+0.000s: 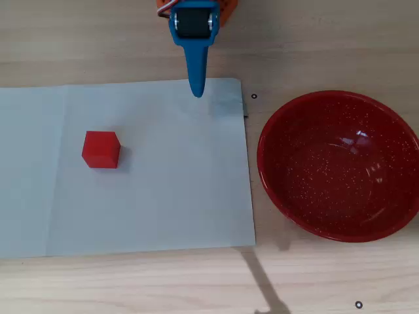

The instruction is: Grasp the red cube and put it in the red bowl

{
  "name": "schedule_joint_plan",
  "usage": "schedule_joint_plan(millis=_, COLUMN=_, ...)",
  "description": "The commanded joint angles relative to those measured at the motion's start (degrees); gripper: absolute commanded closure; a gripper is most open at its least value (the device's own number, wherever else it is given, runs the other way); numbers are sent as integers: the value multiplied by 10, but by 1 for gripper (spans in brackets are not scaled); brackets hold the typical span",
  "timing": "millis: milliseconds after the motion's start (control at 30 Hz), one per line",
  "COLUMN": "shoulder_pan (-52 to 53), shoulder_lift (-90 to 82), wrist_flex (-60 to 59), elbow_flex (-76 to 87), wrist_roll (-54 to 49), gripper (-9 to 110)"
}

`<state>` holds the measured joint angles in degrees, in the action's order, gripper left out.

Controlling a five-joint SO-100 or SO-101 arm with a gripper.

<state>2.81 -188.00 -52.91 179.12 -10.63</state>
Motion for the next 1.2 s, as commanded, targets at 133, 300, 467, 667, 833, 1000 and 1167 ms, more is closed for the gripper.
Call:
schedule_joint_plan(millis=133, shoulder_pan=-15, shoulder_lift=-7, wrist_flex=1, elbow_flex=8, wrist_roll=-12, gripper=101)
schedule_joint_plan(millis=300, shoulder_pan=-14, shoulder_lift=-7, wrist_flex=1, elbow_flex=8, wrist_roll=-11, gripper=101)
schedule_joint_plan(millis=467, shoulder_pan=-14, shoulder_lift=-7, wrist_flex=1, elbow_flex=8, wrist_roll=-10, gripper=101)
schedule_joint_plan(millis=667, shoulder_pan=-15, shoulder_lift=-7, wrist_flex=-3, elbow_flex=4, wrist_roll=1, gripper=101)
schedule_joint_plan(millis=833, shoulder_pan=-4, shoulder_lift=24, wrist_flex=-66, elbow_flex=-67, wrist_roll=26, gripper=101)
schedule_joint_plan(millis=1000, shoulder_pan=1, shoulder_lift=81, wrist_flex=-130, elbow_flex=-191, wrist_roll=32, gripper=101)
schedule_joint_plan(millis=1167, shoulder_pan=3, shoulder_lift=149, wrist_flex=-206, elbow_flex=-319, wrist_roll=56, gripper=101)
